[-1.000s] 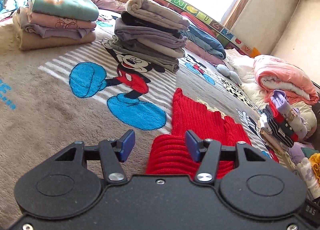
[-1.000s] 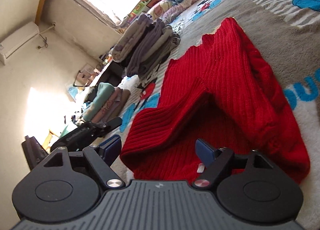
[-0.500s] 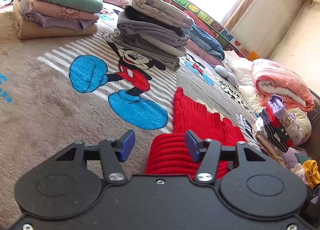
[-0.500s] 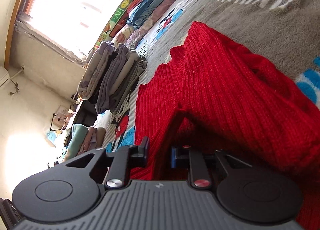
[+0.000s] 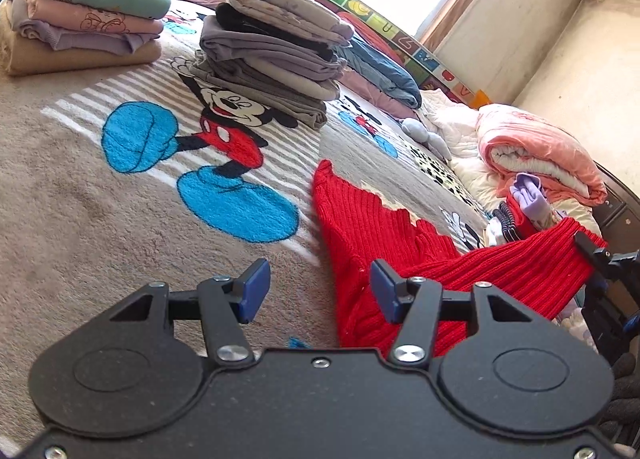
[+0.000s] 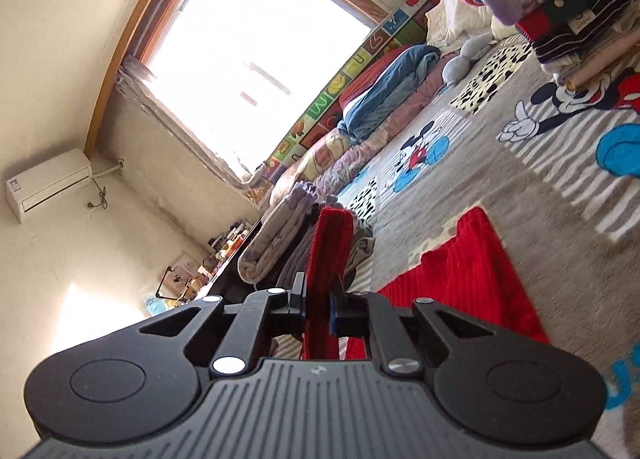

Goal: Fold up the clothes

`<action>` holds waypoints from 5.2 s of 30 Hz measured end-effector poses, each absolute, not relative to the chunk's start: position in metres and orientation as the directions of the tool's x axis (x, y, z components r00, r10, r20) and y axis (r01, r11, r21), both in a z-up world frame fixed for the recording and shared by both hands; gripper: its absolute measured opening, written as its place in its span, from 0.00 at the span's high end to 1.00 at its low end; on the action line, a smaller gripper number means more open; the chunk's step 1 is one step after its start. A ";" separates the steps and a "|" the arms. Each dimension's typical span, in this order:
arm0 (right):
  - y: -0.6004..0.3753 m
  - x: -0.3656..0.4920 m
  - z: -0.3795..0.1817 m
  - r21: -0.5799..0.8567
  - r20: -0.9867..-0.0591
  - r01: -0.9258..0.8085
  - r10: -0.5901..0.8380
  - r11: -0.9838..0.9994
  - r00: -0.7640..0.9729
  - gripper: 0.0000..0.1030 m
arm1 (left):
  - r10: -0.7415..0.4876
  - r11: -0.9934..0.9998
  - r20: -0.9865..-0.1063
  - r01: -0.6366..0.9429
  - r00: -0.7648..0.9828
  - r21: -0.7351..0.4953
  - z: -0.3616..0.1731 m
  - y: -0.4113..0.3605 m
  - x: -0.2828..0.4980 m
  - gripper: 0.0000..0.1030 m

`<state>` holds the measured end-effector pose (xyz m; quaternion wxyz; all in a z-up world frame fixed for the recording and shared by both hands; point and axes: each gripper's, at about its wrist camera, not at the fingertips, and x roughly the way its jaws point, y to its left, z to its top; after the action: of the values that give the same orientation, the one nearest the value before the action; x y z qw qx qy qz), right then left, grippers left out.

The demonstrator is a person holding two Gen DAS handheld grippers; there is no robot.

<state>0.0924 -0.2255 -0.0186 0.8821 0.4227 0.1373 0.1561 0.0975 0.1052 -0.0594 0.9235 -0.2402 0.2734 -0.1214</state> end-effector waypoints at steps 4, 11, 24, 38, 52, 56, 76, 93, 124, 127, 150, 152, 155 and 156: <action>-0.252 0.080 -0.020 0.790 -0.099 -0.151 0.367 0.594 0.925 0.89 | -0.404 0.863 -0.423 0.185 0.811 -0.470 -0.056 0.088 0.093 0.60; -0.273 0.059 -0.047 0.785 -0.149 -0.105 0.351 0.611 0.925 0.89 | -0.478 0.863 -0.428 0.318 0.767 -0.393 -0.057 0.058 0.090 0.67; -0.303 0.031 -0.079 0.795 -0.184 -0.051 0.320 0.604 0.929 0.89 | -0.528 0.849 -0.548 0.423 0.648 -0.317 -0.081 0.018 0.092 0.67; -0.319 0.026 -0.157 0.875 -0.268 0.056 0.384 0.481 0.884 0.89 | -0.512 0.810 -0.446 0.241 0.734 -0.535 -0.080 0.073 0.101 0.67; -0.316 0.036 -0.162 0.923 -0.182 0.001 0.434 0.385 0.882 0.85 | -0.379 0.920 -0.570 0.363 0.729 -0.147 -0.085 0.020 0.092 0.66; -0.317 0.040 -0.165 0.926 -0.181 0.000 0.445 0.377 0.877 0.85 | -0.369 0.929 -0.511 0.324 0.777 -0.178 -0.073 0.031 0.099 0.66; -0.312 0.038 -0.173 0.867 -0.125 -0.132 0.466 0.481 0.876 0.89 | -0.390 0.896 -0.642 0.432 0.660 -0.101 -0.075 -0.021 0.249 0.71; -0.310 0.037 -0.175 0.863 -0.095 -0.170 0.482 0.476 0.871 0.88 | -0.287 0.938 -0.637 0.345 0.716 -0.035 -0.068 -0.037 0.306 0.71; -0.303 0.039 -0.173 0.855 -0.105 -0.166 0.478 0.491 0.872 0.89 | -0.431 0.900 -0.499 0.317 0.751 -0.301 -0.040 0.028 0.113 0.65; -0.303 0.041 -0.173 0.856 -0.111 -0.160 0.477 0.491 0.872 0.89 | -0.424 0.904 -0.534 0.309 0.731 -0.294 -0.058 0.028 0.088 0.65; -0.316 0.037 -0.101 0.841 -0.029 -0.236 0.475 0.488 0.879 0.89 | -0.508 0.859 -0.434 0.401 0.744 -0.318 -0.065 0.022 0.041 0.53; -0.315 0.039 -0.091 0.844 -0.021 -0.242 0.478 0.480 0.878 0.89 | -0.509 0.860 -0.477 0.413 0.716 -0.299 -0.070 0.016 0.045 0.51; -0.312 0.038 -0.074 0.836 -0.006 -0.261 0.483 0.483 0.875 0.89 | -0.491 0.866 -0.587 0.439 0.644 -0.242 -0.089 0.001 0.052 0.45; -0.311 0.038 -0.071 0.832 -0.010 -0.261 0.482 0.490 0.876 0.89 | -0.489 0.863 -0.607 0.450 0.627 -0.229 -0.092 -0.003 0.053 0.43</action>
<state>0.0384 -0.3109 -0.0709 0.8546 0.4556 0.1216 0.2174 0.0529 -0.0029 -0.0919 0.9015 -0.0278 0.3445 -0.2604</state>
